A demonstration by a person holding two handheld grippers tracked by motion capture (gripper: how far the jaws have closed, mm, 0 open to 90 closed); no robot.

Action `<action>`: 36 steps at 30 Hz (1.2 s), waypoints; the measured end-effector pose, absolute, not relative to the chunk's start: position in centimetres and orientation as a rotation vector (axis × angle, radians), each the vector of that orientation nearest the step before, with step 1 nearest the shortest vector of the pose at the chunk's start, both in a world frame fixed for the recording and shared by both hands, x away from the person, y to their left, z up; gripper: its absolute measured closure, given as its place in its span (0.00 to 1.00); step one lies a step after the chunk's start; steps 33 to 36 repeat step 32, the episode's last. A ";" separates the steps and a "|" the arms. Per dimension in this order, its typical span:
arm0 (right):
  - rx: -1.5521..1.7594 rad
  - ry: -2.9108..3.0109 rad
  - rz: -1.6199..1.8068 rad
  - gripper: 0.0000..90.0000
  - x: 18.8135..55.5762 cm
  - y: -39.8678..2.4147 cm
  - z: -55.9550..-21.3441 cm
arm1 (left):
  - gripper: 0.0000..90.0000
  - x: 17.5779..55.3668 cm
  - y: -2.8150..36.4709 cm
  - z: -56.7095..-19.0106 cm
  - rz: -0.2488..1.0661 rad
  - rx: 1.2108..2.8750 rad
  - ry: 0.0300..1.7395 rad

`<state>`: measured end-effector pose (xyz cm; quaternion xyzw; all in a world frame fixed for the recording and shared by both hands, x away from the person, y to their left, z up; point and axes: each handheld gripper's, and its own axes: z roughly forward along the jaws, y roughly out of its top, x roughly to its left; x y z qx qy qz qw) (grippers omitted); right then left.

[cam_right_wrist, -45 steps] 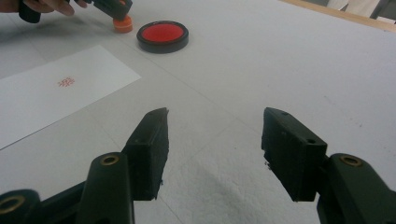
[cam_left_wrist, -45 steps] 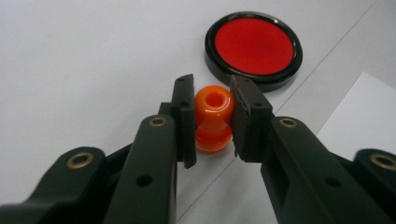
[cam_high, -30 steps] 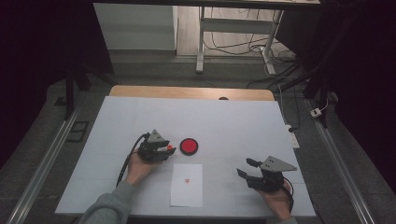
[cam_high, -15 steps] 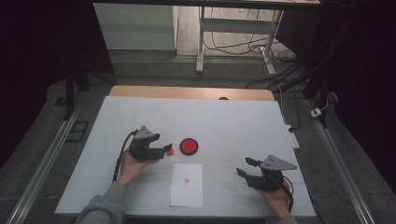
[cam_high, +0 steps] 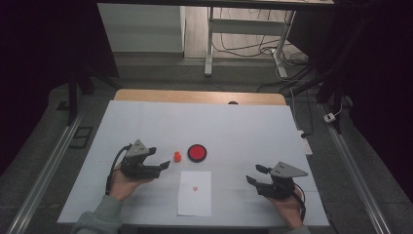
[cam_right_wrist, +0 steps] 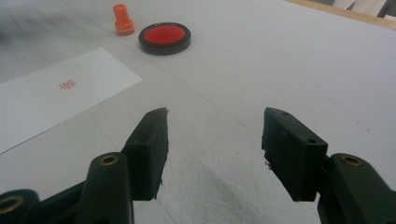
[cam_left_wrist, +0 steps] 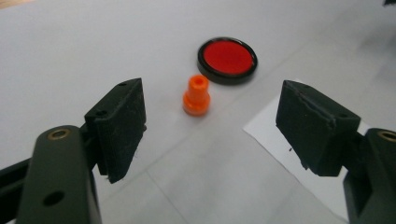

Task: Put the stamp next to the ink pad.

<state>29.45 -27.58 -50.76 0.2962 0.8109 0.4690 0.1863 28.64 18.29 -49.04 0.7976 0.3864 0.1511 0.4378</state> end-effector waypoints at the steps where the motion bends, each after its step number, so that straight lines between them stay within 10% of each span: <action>1: 0.834 2.282 1.320 0.45 29.4 -27.6 -50.7 | 0.28 28.2 18.5 -49.0 0.377 1.986 0.951; 36: 0.841 2.267 1.289 0.44 29.6 -28.4 -51.2 | 0.27 25.0 21.5 -50.5 0.302 1.966 1.003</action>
